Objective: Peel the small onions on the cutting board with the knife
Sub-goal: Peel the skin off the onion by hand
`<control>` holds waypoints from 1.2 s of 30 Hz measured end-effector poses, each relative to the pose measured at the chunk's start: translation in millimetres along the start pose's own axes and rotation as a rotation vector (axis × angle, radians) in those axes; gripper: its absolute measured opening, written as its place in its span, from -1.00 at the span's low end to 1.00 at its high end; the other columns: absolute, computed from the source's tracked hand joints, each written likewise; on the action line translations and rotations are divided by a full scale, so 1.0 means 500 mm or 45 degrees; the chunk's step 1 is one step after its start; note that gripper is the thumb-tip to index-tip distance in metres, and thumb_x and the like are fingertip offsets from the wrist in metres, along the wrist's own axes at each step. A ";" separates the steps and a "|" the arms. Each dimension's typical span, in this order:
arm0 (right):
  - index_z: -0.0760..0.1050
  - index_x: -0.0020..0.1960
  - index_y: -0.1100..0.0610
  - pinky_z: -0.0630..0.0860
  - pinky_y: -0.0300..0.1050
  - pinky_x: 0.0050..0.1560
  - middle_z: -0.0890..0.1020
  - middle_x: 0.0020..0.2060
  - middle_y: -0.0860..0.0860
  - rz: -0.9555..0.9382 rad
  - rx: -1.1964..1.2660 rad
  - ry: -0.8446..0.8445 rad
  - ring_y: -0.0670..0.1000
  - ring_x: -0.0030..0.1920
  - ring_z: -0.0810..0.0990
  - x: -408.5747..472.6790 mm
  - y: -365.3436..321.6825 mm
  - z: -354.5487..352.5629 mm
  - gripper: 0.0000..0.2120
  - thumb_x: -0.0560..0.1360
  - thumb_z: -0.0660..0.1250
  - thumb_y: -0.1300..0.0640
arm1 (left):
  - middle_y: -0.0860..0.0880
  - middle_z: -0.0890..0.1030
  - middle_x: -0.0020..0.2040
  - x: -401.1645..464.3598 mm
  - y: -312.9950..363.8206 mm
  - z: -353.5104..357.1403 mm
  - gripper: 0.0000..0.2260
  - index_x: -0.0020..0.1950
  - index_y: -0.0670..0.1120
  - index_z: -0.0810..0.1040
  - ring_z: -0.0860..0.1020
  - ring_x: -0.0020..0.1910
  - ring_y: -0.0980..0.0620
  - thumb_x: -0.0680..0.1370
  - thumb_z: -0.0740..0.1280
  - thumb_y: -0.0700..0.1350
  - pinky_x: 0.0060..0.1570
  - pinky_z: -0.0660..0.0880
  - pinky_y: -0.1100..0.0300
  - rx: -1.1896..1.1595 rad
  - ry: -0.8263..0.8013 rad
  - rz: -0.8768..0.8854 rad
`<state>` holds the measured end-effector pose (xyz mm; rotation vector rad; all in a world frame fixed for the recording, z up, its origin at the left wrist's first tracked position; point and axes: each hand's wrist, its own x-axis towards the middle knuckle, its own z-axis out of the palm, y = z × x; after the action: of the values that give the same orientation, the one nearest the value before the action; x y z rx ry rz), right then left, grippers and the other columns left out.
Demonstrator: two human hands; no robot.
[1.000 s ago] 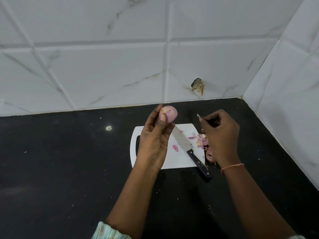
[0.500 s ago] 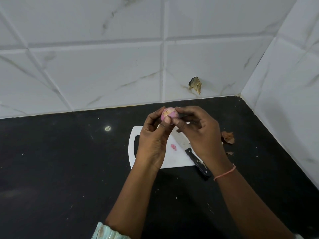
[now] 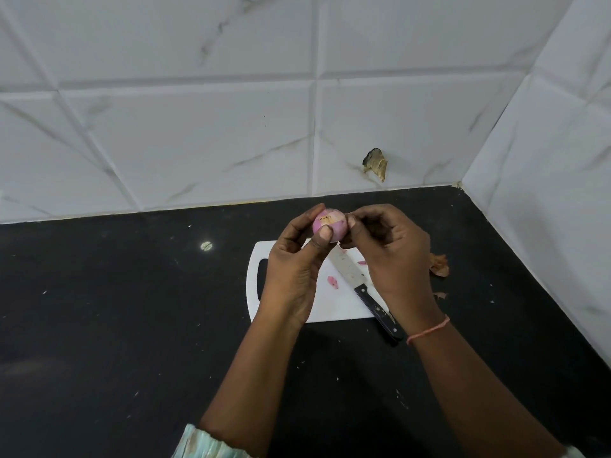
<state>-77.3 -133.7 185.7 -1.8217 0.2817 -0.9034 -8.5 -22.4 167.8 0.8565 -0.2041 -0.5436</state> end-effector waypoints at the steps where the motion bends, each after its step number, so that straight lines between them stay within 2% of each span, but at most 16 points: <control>1: 0.57 0.01 0.14 0.62 -0.22 -0.21 0.68 -0.12 0.02 0.033 0.050 0.002 -0.03 -0.16 0.70 0.000 -0.001 0.001 -0.90 0.51 0.40 0.26 | -0.15 0.68 0.11 0.000 0.002 0.001 -0.56 0.14 -0.13 0.64 0.65 0.13 -0.08 0.30 0.61 -0.15 0.12 0.59 0.14 -0.008 -0.015 0.014; 5: 0.55 0.18 0.14 0.63 -0.19 -0.04 0.62 0.06 0.06 0.037 0.135 -0.182 0.01 0.03 0.66 0.002 -0.003 -0.004 -0.73 0.49 0.43 0.20 | -0.15 0.67 0.14 0.001 0.010 0.002 -0.56 0.19 -0.13 0.62 0.64 0.17 -0.09 0.33 0.50 -0.07 0.22 0.56 0.07 -0.038 -0.047 0.036; 8: 0.53 0.17 0.10 0.61 -0.19 0.02 0.60 0.08 0.06 0.006 0.086 -0.265 -0.01 0.05 0.64 0.003 -0.001 -0.004 -0.68 0.44 0.48 0.21 | -0.12 0.67 0.15 0.002 0.010 -0.003 -0.55 0.19 -0.11 0.64 0.63 0.17 -0.08 0.32 0.53 -0.04 0.17 0.58 0.11 -0.031 -0.070 0.040; 12: 0.52 0.07 0.12 0.57 -0.27 0.01 0.59 0.03 0.08 -0.009 0.082 -0.260 -0.03 0.01 0.65 0.004 -0.001 -0.004 -0.74 0.43 0.48 0.27 | -0.09 0.67 0.15 0.004 0.009 -0.010 -0.50 0.18 -0.06 0.65 0.62 0.19 -0.08 0.28 0.64 -0.05 0.18 0.57 0.11 0.007 -0.094 0.087; 15: 0.55 -0.03 0.17 0.57 -0.28 0.00 0.55 -0.04 0.02 -0.093 -0.005 -0.256 -0.04 -0.02 0.62 0.004 0.000 -0.004 -0.87 0.45 0.46 0.25 | -0.07 0.67 0.14 0.006 0.009 -0.015 -0.60 0.20 -0.11 0.61 0.61 0.21 -0.09 0.37 0.56 -0.19 0.26 0.52 0.04 0.121 -0.067 0.169; 18: 0.56 -0.05 0.20 0.58 -0.23 -0.01 0.57 -0.06 0.03 -0.108 -0.001 -0.222 -0.02 -0.03 0.62 0.003 -0.002 -0.002 -0.90 0.47 0.45 0.25 | -0.10 0.67 0.16 0.006 0.011 -0.017 -0.59 0.22 -0.13 0.59 0.60 0.23 -0.13 0.39 0.52 -0.22 0.24 0.52 0.06 0.212 -0.060 0.244; 20: 0.54 0.00 0.17 0.60 -0.20 -0.04 0.59 -0.06 0.01 -0.052 0.036 -0.212 -0.02 -0.02 0.63 0.001 -0.008 0.000 -0.86 0.48 0.45 0.23 | -0.07 0.67 0.18 0.005 0.017 -0.016 -0.61 0.25 -0.09 0.59 0.60 0.24 -0.10 0.43 0.50 -0.22 0.22 0.52 0.11 0.251 -0.084 0.254; 24: 0.49 0.17 0.06 0.59 -0.24 -0.03 0.59 0.06 -0.05 -0.019 -0.010 -0.311 -0.03 0.03 0.61 0.003 -0.013 -0.004 -0.73 0.50 0.43 0.18 | -0.13 0.62 0.28 -0.002 0.025 -0.019 -0.54 0.31 -0.03 0.59 0.54 0.32 -0.17 0.44 0.52 0.05 0.34 0.45 -0.09 0.282 -0.148 0.223; 26: 0.47 0.21 0.04 0.57 -0.27 -0.03 0.57 0.09 -0.06 -0.038 -0.041 -0.378 -0.03 0.04 0.59 0.006 -0.016 -0.009 -0.71 0.52 0.41 0.19 | -0.16 0.59 0.30 -0.002 0.027 -0.022 -0.50 0.35 -0.02 0.56 0.53 0.34 -0.20 0.44 0.53 0.03 0.36 0.44 -0.14 0.262 -0.151 0.199; 28: 0.45 0.22 -0.02 0.56 -0.27 -0.01 0.56 0.09 -0.11 -0.068 -0.042 -0.436 -0.03 0.05 0.58 0.009 -0.021 -0.012 -0.71 0.54 0.38 0.18 | -0.19 0.59 0.30 -0.001 0.029 -0.025 -0.48 0.39 -0.03 0.52 0.52 0.34 -0.23 0.45 0.52 -0.08 0.37 0.42 -0.16 0.256 -0.142 0.189; 31: 0.42 0.19 -0.05 0.52 -0.31 0.02 0.55 0.07 -0.18 -0.110 -0.037 -0.490 -0.06 0.06 0.58 0.010 -0.029 -0.012 -0.75 0.57 0.34 0.15 | -0.20 0.60 0.27 0.000 0.030 -0.026 -0.43 0.34 -0.07 0.53 0.54 0.32 -0.22 0.37 0.59 -0.03 0.36 0.43 -0.17 0.258 -0.134 0.197; 33: 0.42 0.17 -0.02 0.51 -0.31 0.04 0.56 0.05 -0.15 -0.118 -0.022 -0.487 -0.05 0.06 0.58 0.011 -0.031 -0.011 -0.78 0.57 0.33 0.16 | -0.18 0.63 0.24 -0.002 0.029 -0.021 -0.42 0.27 -0.09 0.57 0.55 0.30 -0.20 0.31 0.62 0.05 0.34 0.45 -0.16 0.247 -0.129 0.199; 36: 0.44 0.18 0.02 0.55 -0.22 0.07 0.58 0.05 -0.07 -0.123 -0.012 -0.465 -0.01 0.08 0.59 0.010 -0.026 -0.010 -0.79 0.57 0.33 0.18 | -0.16 0.65 0.20 -0.002 0.026 -0.018 -0.46 0.19 -0.08 0.62 0.58 0.27 -0.18 0.28 0.63 0.06 0.32 0.47 -0.14 0.244 -0.106 0.211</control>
<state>-79.7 -134.4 200.2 -1.9807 -0.0326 -0.6173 -1.2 -8.9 172.2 0.9938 -0.4047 -0.4086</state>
